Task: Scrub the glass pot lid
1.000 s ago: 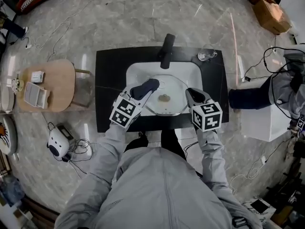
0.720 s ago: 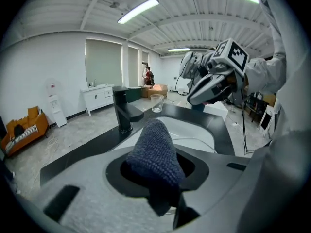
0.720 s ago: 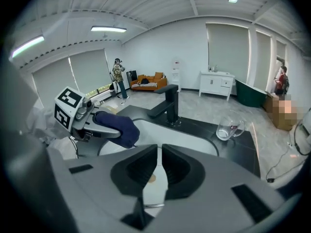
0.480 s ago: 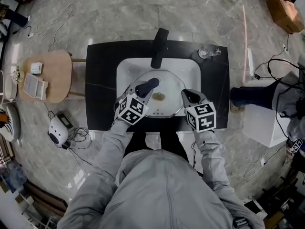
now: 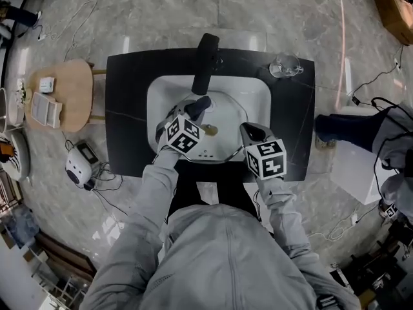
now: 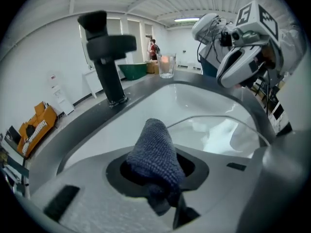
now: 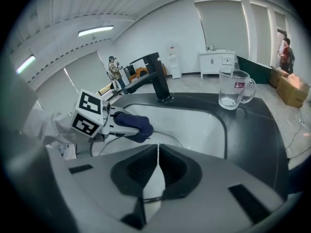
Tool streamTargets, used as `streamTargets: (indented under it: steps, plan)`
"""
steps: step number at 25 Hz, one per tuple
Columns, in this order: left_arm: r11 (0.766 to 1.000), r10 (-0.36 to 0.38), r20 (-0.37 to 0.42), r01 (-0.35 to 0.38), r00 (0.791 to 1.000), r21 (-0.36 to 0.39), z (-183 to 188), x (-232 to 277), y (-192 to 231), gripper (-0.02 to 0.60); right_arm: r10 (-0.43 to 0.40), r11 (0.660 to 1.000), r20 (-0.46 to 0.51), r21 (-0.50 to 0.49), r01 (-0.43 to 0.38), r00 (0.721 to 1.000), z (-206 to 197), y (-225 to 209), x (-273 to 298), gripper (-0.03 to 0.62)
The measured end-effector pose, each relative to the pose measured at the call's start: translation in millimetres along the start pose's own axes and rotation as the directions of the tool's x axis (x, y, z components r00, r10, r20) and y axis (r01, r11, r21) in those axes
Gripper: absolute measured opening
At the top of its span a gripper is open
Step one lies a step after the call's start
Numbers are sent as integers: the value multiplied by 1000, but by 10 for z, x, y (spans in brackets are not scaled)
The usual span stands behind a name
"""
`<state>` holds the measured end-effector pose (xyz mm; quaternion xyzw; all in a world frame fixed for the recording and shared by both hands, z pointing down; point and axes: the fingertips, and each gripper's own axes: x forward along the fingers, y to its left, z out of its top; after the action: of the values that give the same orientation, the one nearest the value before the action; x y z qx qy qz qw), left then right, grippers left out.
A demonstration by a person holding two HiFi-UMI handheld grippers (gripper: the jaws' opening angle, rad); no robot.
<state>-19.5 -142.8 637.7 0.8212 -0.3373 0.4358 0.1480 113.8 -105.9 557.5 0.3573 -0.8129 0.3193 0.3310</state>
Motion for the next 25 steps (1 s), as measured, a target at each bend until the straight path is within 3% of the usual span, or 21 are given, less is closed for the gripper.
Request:
streamTargets:
  steps: [4, 8, 10, 17, 25]
  plan:
    - [998, 31, -91, -27, 995, 49, -135, 254, 55, 111, 41, 999, -14, 1, -41, 999, -84, -17, 99, 29]
    - [981, 118, -186, -85, 975, 177, -284, 405, 170, 111, 69, 998, -37, -6, -69, 997, -135, -55, 164, 29]
    - [976, 135, -207, -94, 969, 197, -314, 472, 193, 112, 79, 997, -45, 3, -79, 996, -152, -87, 193, 29]
    - [994, 95, -211, -80, 973, 80, -293, 791, 201, 112, 76, 997, -49, 12, -76, 996, -164, -176, 270, 29]
    - [998, 45, -221, -34, 974, 52, -207, 1058, 24, 112, 78, 997, -45, 30, -77, 996, -167, -214, 269, 29]
